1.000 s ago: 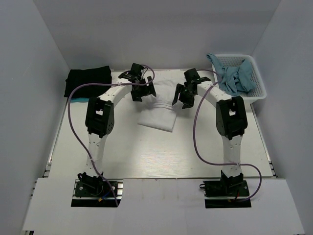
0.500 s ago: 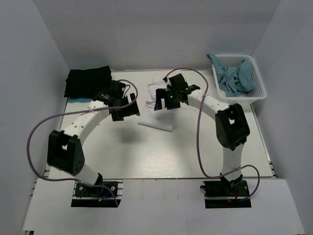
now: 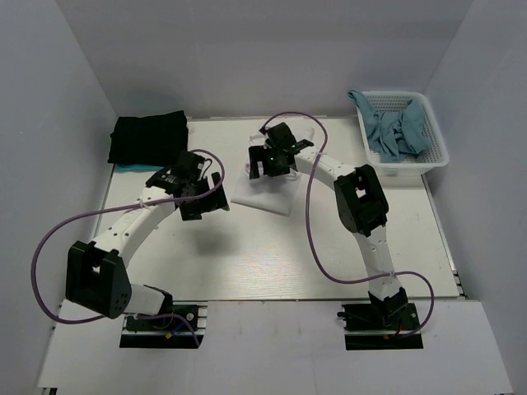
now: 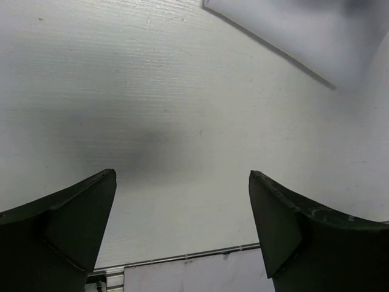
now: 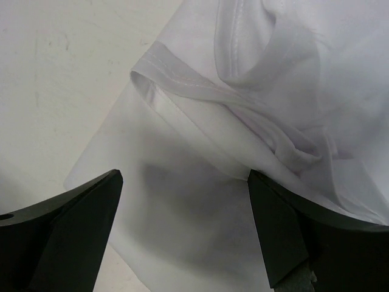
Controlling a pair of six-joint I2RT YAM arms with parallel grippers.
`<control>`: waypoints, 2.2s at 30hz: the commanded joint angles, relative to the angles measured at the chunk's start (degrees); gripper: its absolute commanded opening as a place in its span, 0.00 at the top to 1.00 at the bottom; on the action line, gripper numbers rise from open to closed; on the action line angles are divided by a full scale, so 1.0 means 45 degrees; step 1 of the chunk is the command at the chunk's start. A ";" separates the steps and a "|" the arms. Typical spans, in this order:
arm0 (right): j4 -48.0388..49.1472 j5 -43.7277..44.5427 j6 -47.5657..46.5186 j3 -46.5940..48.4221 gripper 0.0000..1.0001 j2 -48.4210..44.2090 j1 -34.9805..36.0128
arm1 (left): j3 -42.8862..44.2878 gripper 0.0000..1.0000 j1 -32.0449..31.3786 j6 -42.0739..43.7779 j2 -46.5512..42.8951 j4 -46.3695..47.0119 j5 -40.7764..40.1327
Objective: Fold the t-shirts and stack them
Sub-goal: Fold the folded rectangular tshirt in 1/3 of the way, then grab one side of the 2/3 rectangular tshirt with both arms
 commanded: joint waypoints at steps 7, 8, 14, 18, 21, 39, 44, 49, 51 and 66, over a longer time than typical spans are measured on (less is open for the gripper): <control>0.3367 0.4734 -0.0567 0.0395 0.10 0.0087 -0.0070 | -0.0140 0.00 0.0022 0.0001 -0.0012 0.0011 0.0295; 0.3622 0.5092 -0.0742 0.0395 0.10 0.0165 -0.0070 | -0.0140 0.00 0.0022 0.0001 -0.0012 0.0127 0.0295; 0.3180 0.6736 -0.1798 0.2715 0.10 0.1337 -0.0343 | -0.0277 0.00 0.0022 0.0001 0.0378 0.0363 0.0684; 0.2765 0.5610 -0.2672 0.2487 0.10 0.0093 -0.0285 | -0.0160 0.00 0.0022 0.0001 0.0846 0.0480 0.0840; 0.3796 0.2602 -0.5230 0.0439 0.10 -0.1354 0.0027 | -0.0023 0.00 0.0022 0.0001 0.1042 0.0635 0.1211; 0.3369 0.5484 -0.9514 0.1097 0.10 0.0907 0.1414 | -0.0921 0.00 0.0022 0.0373 0.0300 0.0773 0.0939; 0.4463 0.8471 -0.9221 0.1527 0.10 0.1493 0.1395 | -0.1058 0.00 0.0022 0.0373 0.0300 0.0890 0.0939; 0.5147 0.9685 -0.8674 0.1528 0.10 0.1513 0.1239 | -0.1058 0.00 0.0022 0.0490 0.0416 0.1027 0.0939; 0.5577 1.0075 -0.8654 0.1547 0.10 0.1572 0.1180 | -0.1058 0.00 0.0022 0.0490 0.0533 0.1163 0.1055; 0.1324 0.8224 -0.2286 0.2102 0.10 -0.1778 0.0419 | 0.0852 0.00 0.0139 0.0742 0.1840 0.1709 0.0433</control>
